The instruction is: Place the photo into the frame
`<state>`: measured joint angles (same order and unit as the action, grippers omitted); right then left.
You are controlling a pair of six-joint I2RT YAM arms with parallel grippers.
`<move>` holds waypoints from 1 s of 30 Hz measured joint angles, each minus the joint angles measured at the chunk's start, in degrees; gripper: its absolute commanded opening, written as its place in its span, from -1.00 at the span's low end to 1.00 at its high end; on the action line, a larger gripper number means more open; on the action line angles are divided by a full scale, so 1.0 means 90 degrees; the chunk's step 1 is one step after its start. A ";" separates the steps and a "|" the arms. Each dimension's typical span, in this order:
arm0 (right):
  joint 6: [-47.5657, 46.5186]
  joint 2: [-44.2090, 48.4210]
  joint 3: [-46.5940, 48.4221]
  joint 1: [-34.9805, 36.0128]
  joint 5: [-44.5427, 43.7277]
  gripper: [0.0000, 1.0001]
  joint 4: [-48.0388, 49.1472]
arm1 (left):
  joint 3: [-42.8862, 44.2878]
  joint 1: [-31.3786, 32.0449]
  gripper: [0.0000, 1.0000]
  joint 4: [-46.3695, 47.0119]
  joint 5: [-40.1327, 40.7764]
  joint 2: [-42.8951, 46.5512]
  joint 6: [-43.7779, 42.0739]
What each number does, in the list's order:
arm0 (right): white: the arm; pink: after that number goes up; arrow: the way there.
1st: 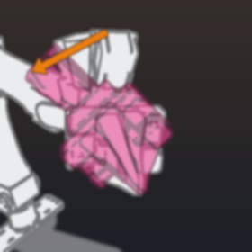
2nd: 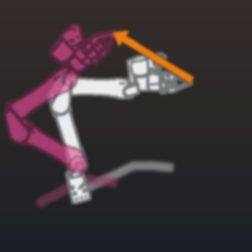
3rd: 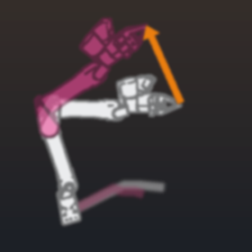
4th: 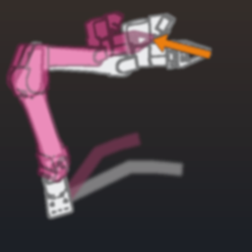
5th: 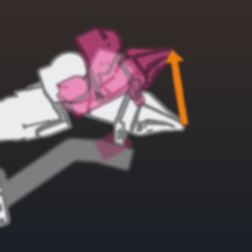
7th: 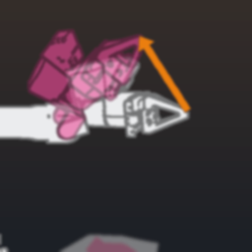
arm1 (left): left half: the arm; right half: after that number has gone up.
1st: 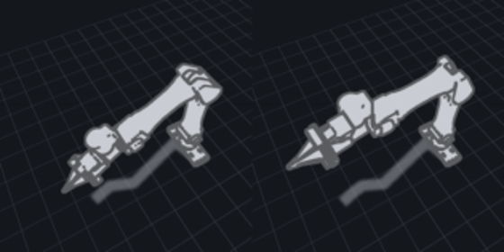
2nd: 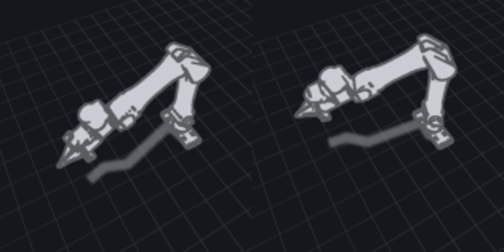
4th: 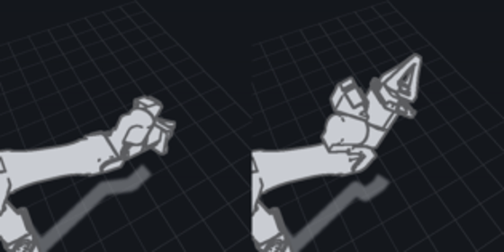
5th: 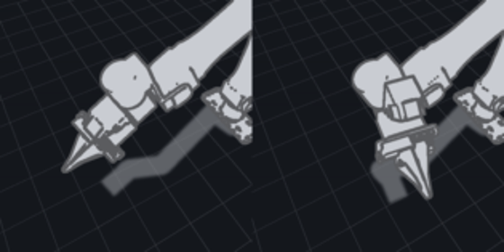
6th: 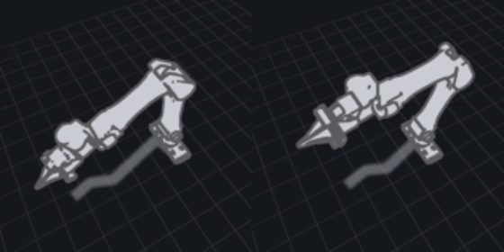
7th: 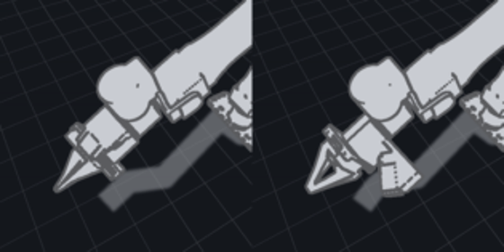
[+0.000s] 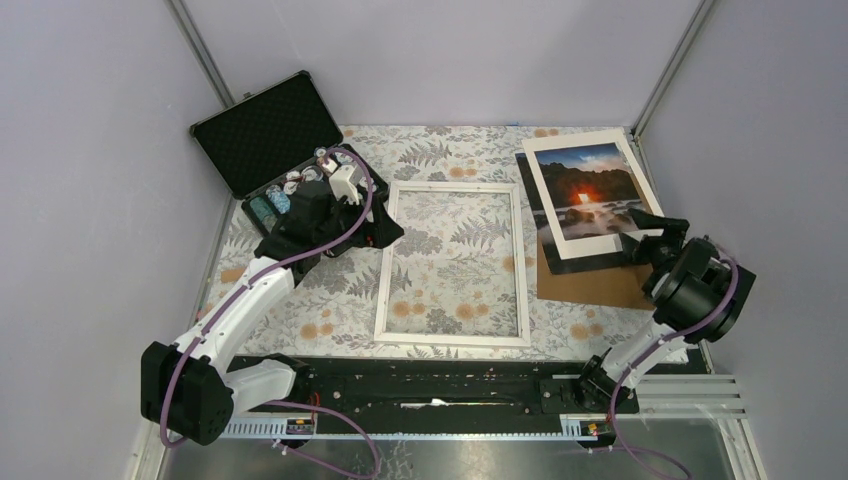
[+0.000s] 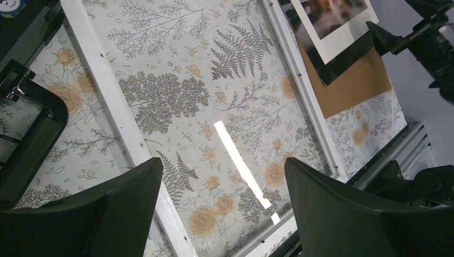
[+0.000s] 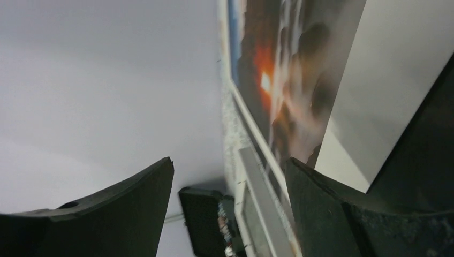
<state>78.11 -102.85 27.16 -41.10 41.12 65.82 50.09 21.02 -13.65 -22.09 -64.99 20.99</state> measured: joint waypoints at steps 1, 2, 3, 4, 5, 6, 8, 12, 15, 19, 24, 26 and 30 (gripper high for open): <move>-0.0406 0.0119 0.0214 0.0046 -0.0090 0.70 -0.0639 | 0.0000 0.0000 0.78 0.0000 0.0000 0.0000 0.0000; -0.0959 0.0287 0.0534 0.0170 -0.0308 0.71 -0.1525 | 0.0000 0.0000 0.78 0.0000 0.0000 0.0002 0.0000; -0.1392 0.0410 0.0789 0.0299 -0.0488 0.70 -0.2137 | 0.0000 0.0000 0.78 0.0000 -0.0002 0.0000 0.0000; -0.1970 0.0566 0.1163 0.0508 -0.0760 0.69 -0.2970 | 0.0000 0.0000 0.78 0.0000 -0.0005 0.0000 0.0000; -0.2535 0.0668 0.1557 0.0743 -0.1003 0.69 -0.3691 | 0.0000 0.0000 0.78 0.0000 -0.0012 0.0000 0.0000; -0.2951 0.0716 0.1885 0.0942 -0.1175 0.68 -0.4182 | 0.0000 0.0000 0.78 0.0000 -0.0024 0.0000 0.0002; -0.3847 0.0743 0.2640 0.1421 -0.1554 0.68 -0.5241 | 0.0000 0.0000 0.77 0.0002 -0.0044 0.0000 0.0005; -0.5064 0.0573 0.3660 0.2123 -0.2215 0.68 -0.6868 | 0.0000 0.0000 0.78 0.0005 -0.0053 0.0000 0.0024; -0.5707 0.0041 0.4422 0.2737 -0.2601 0.67 -0.7876 | 0.0000 0.0000 0.78 0.0005 -0.0051 0.0000 0.0024; -0.6210 -0.0590 0.5027 0.3240 -0.2965 0.68 -0.8786 | -0.0007 0.0000 0.78 0.0007 -0.0051 0.0000 0.0024; -0.6482 -0.1001 0.5224 0.3485 -0.3082 0.68 -0.9326 | -0.0010 0.0000 0.78 0.0010 -0.0051 0.0000 0.0027; -0.6513 -0.1001 0.5224 0.3504 -0.3155 0.68 -0.9326 | -0.0010 0.0000 0.78 0.0010 -0.0051 0.0000 0.0024; -0.6360 -0.0736 0.4748 0.3570 -0.3184 0.67 -0.8901 | -0.0010 0.0000 0.78 0.0017 -0.0053 0.0000 0.0024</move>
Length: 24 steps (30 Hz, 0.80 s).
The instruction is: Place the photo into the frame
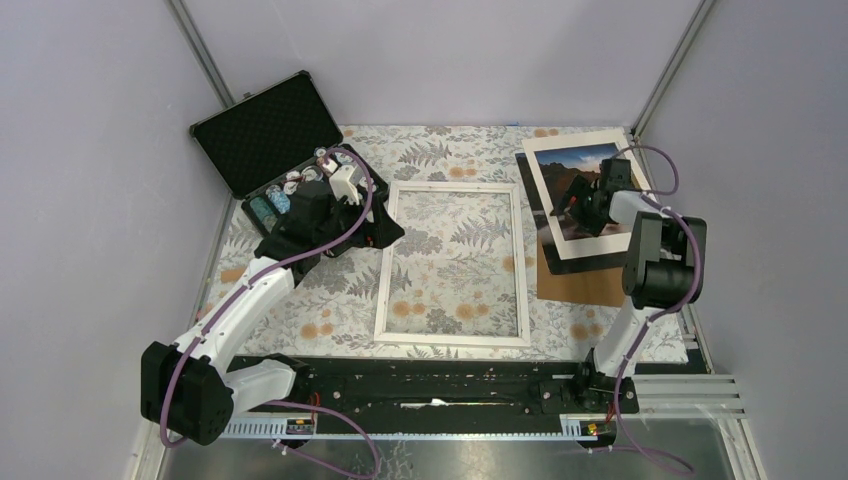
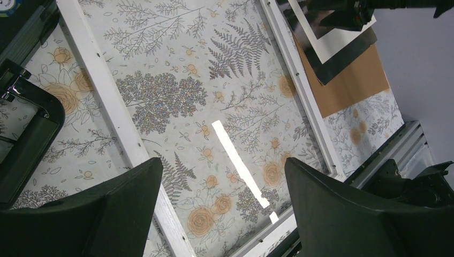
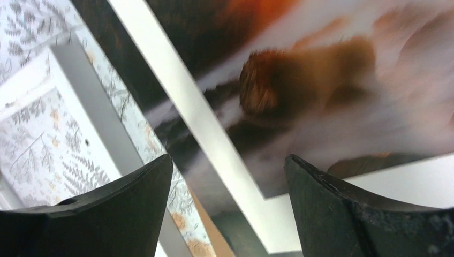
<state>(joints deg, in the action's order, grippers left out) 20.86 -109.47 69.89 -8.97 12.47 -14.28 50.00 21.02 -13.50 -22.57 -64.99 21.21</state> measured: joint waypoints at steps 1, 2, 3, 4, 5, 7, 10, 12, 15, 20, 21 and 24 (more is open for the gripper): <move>0.0083 0.0163 -0.0262 0.0041 0.0012 0.66 0.0155 | 0.0000 0.0000 0.78 0.0002 -0.0002 0.0000 0.0002; 0.0197 0.0369 -0.0571 0.0097 0.0051 0.66 0.0350 | 0.0000 0.0000 0.79 0.0002 -0.0005 0.0000 0.0002; 0.0294 0.0544 -0.0811 0.0151 0.0073 0.67 0.0464 | 0.0000 0.0000 0.79 0.0007 -0.0012 0.0000 0.0002; 0.0413 0.0801 -0.1161 0.0228 0.0107 0.68 0.0600 | 0.0000 0.0000 0.79 0.0007 -0.0015 0.0000 0.0002; 0.0510 0.1032 -0.1457 0.0294 0.0143 0.70 0.0697 | 0.0000 0.0000 0.79 0.0007 -0.0017 0.0000 0.0002; 0.0678 0.1433 -0.1897 0.0379 0.0202 0.73 0.0692 | 0.0000 0.0000 0.79 0.0010 -0.0022 0.0000 0.0002; 0.0848 0.1838 -0.2144 0.0393 0.0165 0.77 0.0471 | 0.0000 0.0000 0.78 0.0010 -0.0034 0.0000 0.0002; 0.0964 0.2103 -0.2142 0.0260 -0.0005 0.79 0.0432 | 0.0000 0.0000 0.79 0.0012 -0.0041 0.0000 0.0005; 0.1149 0.2582 -0.2127 -0.0138 -0.0386 0.85 0.0495 | 0.0000 0.0000 0.79 0.0015 -0.0041 0.0000 0.0005; 0.1537 0.3262 -0.2246 -0.1661 -0.1105 0.83 0.1275 | 0.0000 0.0000 0.79 0.0019 -0.0039 0.0002 0.0005; 0.1613 0.3298 -0.2314 -0.2033 -0.1175 0.81 0.1481 | 0.0000 0.0000 0.79 0.0022 -0.0039 0.0000 0.0005; 0.1729 0.3281 -0.2475 -0.2783 -0.1389 0.81 0.1758 | 0.0000 0.0000 0.79 0.0029 -0.0041 0.0002 0.0005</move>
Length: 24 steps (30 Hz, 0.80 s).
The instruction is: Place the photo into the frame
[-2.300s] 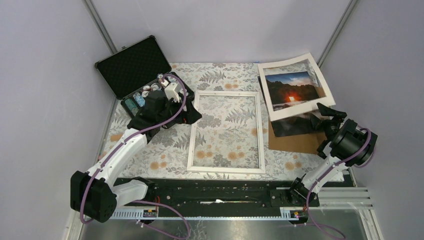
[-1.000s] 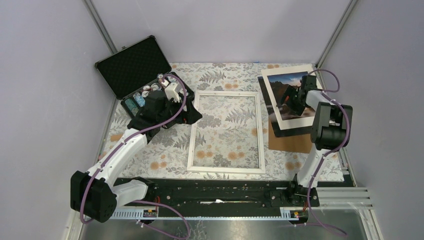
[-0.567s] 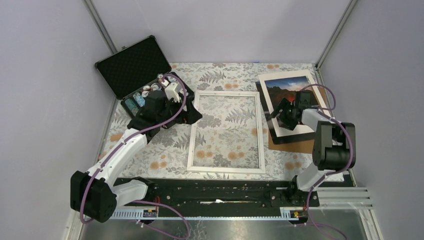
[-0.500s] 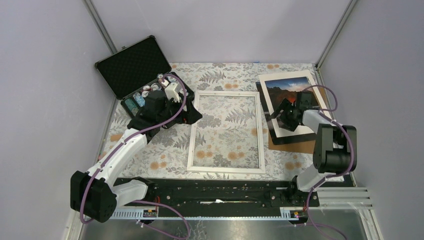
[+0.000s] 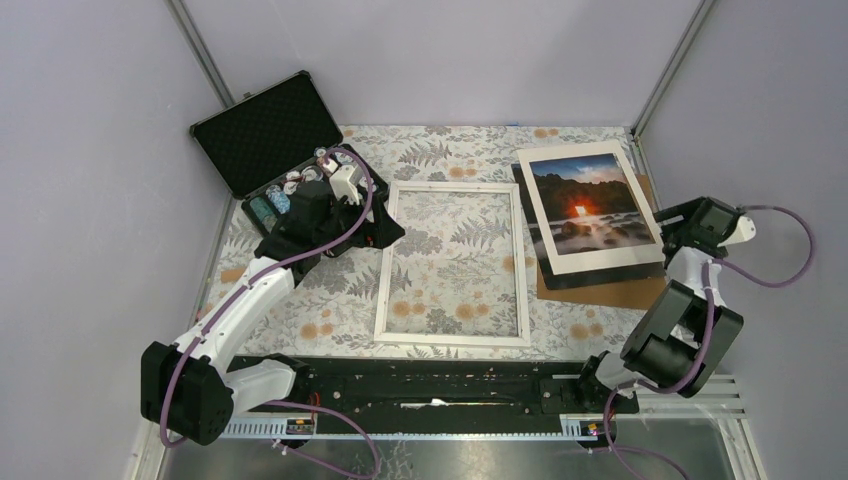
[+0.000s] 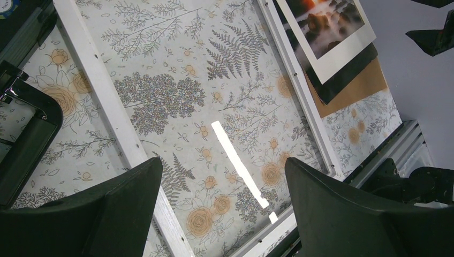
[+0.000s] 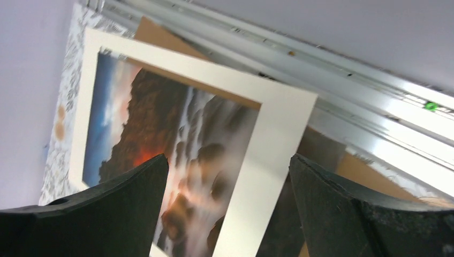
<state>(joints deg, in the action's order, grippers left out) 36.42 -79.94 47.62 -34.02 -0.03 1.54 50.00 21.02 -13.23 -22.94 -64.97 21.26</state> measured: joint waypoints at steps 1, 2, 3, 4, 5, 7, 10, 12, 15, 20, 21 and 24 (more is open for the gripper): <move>0.0000 -0.0017 -0.0024 -0.0112 -0.0090 0.82 0.0017 | 0.0000 0.0000 0.79 0.0000 0.0000 0.0000 0.0000; -0.0005 -0.0068 -0.0027 -0.0206 -0.0165 0.82 0.0051 | 0.0000 0.0000 0.79 0.0000 0.0000 -0.0002 0.0000; -0.0015 -0.0134 -0.0027 -0.0250 -0.0233 0.82 0.0112 | 0.0000 0.0000 0.79 0.0002 0.0000 -0.0002 0.0000; -0.0012 -0.0187 -0.0027 -0.0274 -0.0262 0.82 0.0143 | 0.0000 0.0000 0.79 0.0000 0.0000 -0.0002 0.0000; -0.0015 -0.0277 -0.0027 -0.0313 -0.0282 0.83 0.0204 | 0.0000 0.0000 0.79 0.0002 0.0000 -0.0002 0.0000; -0.0015 -0.0459 -0.0024 -0.0352 -0.0299 0.85 0.0265 | 0.0000 0.0000 0.79 0.0000 -0.0002 -0.0002 0.0002; -0.0015 -0.0724 -0.0027 -0.0389 -0.0398 0.87 0.0296 | 0.0000 0.0000 0.79 0.0000 -0.0010 -0.0005 0.0007; -0.0012 -0.0835 -0.0039 -0.0437 -0.0408 0.87 0.0313 | 0.0000 0.0000 0.79 0.0000 -0.0032 -0.0007 0.0017; -0.0012 -0.0942 -0.0070 -0.0529 -0.0406 0.88 0.0403 | 0.0000 0.0000 0.78 0.0005 -0.0066 -0.0032 0.0019; 0.0000 -0.1129 -0.0070 -0.0566 -0.0372 0.91 0.0588 | 0.0000 0.0000 0.79 0.0005 -0.0097 -0.0061 0.0022; 0.0007 -0.1183 -0.0070 -0.0573 -0.0364 0.91 0.0631 | 0.0000 0.0000 0.79 0.0005 -0.0097 -0.0061 0.0019; 0.0049 -0.1314 -0.0075 -0.0585 -0.0294 0.91 0.0767 | 0.0000 0.0002 0.79 0.0007 -0.0097 -0.0061 0.0019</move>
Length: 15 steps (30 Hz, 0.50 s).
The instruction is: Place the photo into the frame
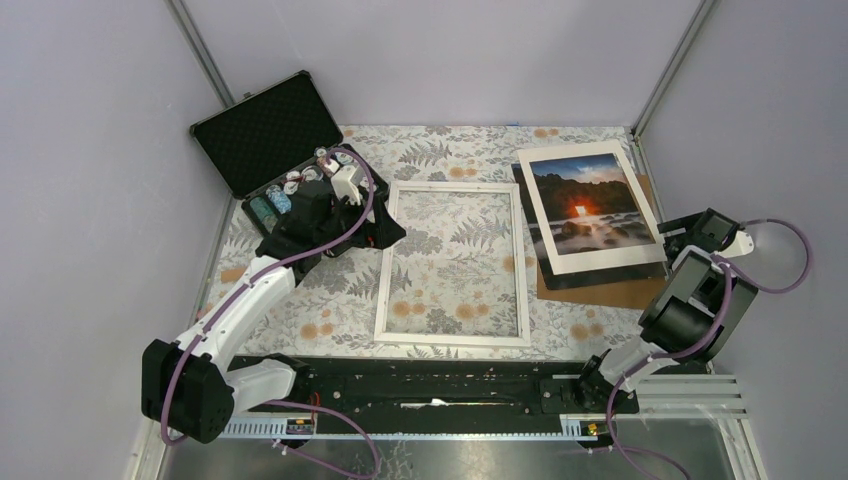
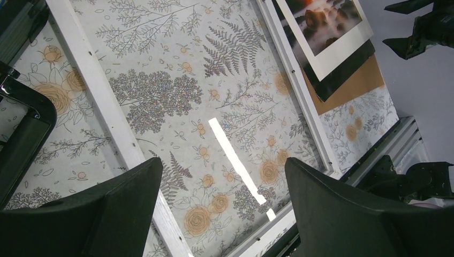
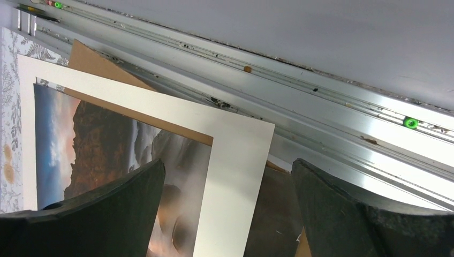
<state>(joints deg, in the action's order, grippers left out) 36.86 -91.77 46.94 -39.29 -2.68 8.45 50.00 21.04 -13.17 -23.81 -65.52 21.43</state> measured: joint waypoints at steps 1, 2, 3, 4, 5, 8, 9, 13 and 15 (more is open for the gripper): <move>0.0017 -0.0039 0.0000 -0.0010 0.0027 0.91 0.0046 | 0.0000 0.0005 0.79 -0.0002 0.0000 0.0000 0.0002; 0.0029 -0.0075 0.0000 -0.0012 0.0046 0.91 0.0095 | 0.0000 0.0007 0.79 -0.0002 0.0000 0.0000 0.0000; 0.0046 -0.0112 0.0000 -0.0019 0.0066 0.91 0.0153 | 0.0000 0.0010 0.79 -0.0002 0.0000 0.0000 0.0002; 0.0053 -0.0146 0.0000 -0.0022 0.0083 0.91 0.0194 | 0.0000 0.0010 0.79 -0.0002 0.0000 0.0000 0.0000; 0.0073 -0.0170 -0.0027 -0.0024 0.0095 0.92 0.0289 | 0.0000 0.0012 0.79 -0.0002 -0.0002 0.0000 0.0000; 0.0102 -0.0204 -0.0119 -0.0029 0.0211 0.92 0.0522 | 0.0000 0.0034 0.79 -0.0002 -0.0002 0.0000 0.0000; 0.0114 -0.0223 -0.0129 -0.0029 0.0243 0.92 0.0561 | 0.0000 0.0036 0.79 -0.0002 -0.0002 0.0000 0.0000; 0.0165 -0.0325 -0.0138 -0.0051 0.0316 0.92 0.0753 | 0.0000 0.0039 0.79 -0.0002 -0.0002 0.0000 0.0000; 0.0177 -0.0328 -0.0177 -0.0053 0.0335 0.92 0.0833 | 0.0000 0.0039 0.79 -0.0002 0.0000 0.0000 0.0000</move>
<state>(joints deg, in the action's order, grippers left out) 38.46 -94.72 45.34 -39.77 0.34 15.94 50.00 21.39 -13.19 -23.81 -65.52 21.43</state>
